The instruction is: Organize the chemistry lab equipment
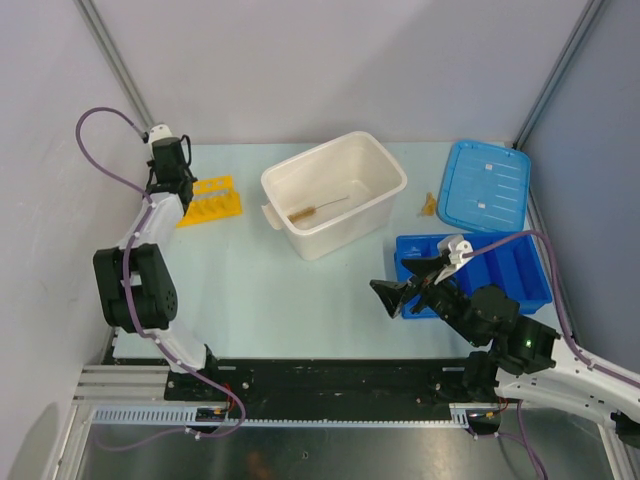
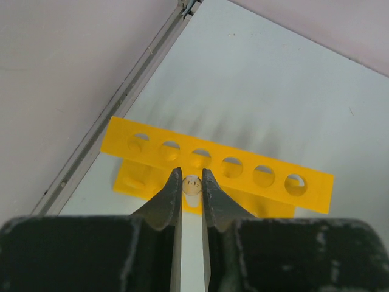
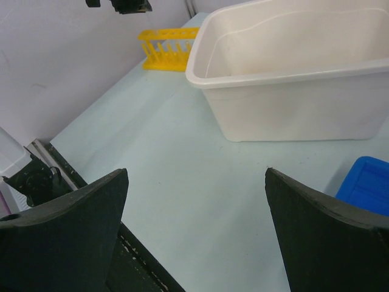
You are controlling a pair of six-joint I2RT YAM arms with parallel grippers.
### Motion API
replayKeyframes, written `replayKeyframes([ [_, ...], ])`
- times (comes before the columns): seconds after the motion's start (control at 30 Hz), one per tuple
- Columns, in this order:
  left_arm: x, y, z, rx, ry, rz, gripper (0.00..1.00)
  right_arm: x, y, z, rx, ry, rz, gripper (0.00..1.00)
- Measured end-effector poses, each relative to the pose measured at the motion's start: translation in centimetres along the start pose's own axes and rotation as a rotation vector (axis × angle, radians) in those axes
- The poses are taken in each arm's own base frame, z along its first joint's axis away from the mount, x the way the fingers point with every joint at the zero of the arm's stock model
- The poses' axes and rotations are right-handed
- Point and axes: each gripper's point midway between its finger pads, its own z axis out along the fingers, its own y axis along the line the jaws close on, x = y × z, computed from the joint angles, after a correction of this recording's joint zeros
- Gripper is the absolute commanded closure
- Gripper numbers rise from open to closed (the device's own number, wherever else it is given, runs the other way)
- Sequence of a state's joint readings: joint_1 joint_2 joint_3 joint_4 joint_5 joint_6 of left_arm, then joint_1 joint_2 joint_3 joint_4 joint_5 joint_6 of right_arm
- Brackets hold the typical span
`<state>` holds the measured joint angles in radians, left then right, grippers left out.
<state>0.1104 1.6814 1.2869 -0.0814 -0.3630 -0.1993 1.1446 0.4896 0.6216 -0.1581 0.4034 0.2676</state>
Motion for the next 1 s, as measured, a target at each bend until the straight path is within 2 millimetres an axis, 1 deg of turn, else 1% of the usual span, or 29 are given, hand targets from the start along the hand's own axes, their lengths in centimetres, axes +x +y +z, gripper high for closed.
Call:
replayKeyframes([
  [0.3, 0.3, 0.1, 0.3, -0.003, 0.002, 0.001, 0.85, -0.4, 0.1, 0.0, -0.004, -0.016, 0.007, 0.01],
  [0.5, 1.1, 0.3, 0.6, -0.011, 0.014, 0.007, 0.84, -0.9, 0.0, -0.3, -0.003, -0.032, 0.014, 0.01],
  [0.67, 2.3, 0.4, 1.0, -0.019, 0.036, 0.016, 0.84, -0.9, -0.1, -0.4, -0.002, -0.033, 0.015, 0.01],
  [0.8, 2.3, 0.4, 1.3, -0.025, 0.022, 0.015, 0.84, -1.0, -0.1, -0.5, -0.002, -0.036, 0.016, 0.01],
  [1.0, 2.8, 0.4, 1.6, -0.027, 0.028, 0.02, 0.84, -1.1, -0.3, -0.6, 0.006, -0.042, 0.017, 0.01],
])
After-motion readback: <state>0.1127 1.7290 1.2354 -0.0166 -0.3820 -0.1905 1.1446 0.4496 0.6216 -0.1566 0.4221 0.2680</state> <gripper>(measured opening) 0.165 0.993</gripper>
